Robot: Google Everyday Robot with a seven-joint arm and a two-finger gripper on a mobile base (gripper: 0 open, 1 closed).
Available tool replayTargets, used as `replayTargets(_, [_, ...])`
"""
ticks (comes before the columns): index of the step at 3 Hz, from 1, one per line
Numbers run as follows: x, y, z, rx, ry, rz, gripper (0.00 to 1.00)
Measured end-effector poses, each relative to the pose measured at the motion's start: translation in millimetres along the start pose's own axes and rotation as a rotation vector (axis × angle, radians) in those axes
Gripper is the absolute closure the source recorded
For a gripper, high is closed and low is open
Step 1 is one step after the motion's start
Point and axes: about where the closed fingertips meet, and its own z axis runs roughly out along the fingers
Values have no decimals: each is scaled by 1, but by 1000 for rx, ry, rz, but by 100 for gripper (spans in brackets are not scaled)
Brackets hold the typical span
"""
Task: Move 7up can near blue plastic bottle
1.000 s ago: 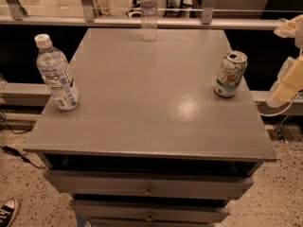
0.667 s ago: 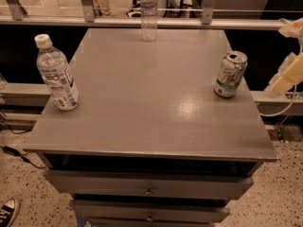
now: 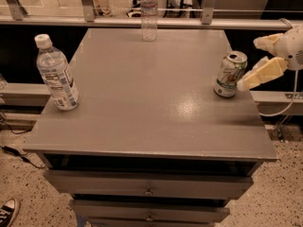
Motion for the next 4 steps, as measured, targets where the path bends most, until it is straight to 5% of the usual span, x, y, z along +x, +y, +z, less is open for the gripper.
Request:
replayTargets(1, [2, 2, 33, -39, -95, 54, 3])
replayTargets(3, [-19, -2, 50, -27, -202, 84, 56])
replayTargets(4, [-60, 6, 42, -21, -285, 56, 80])
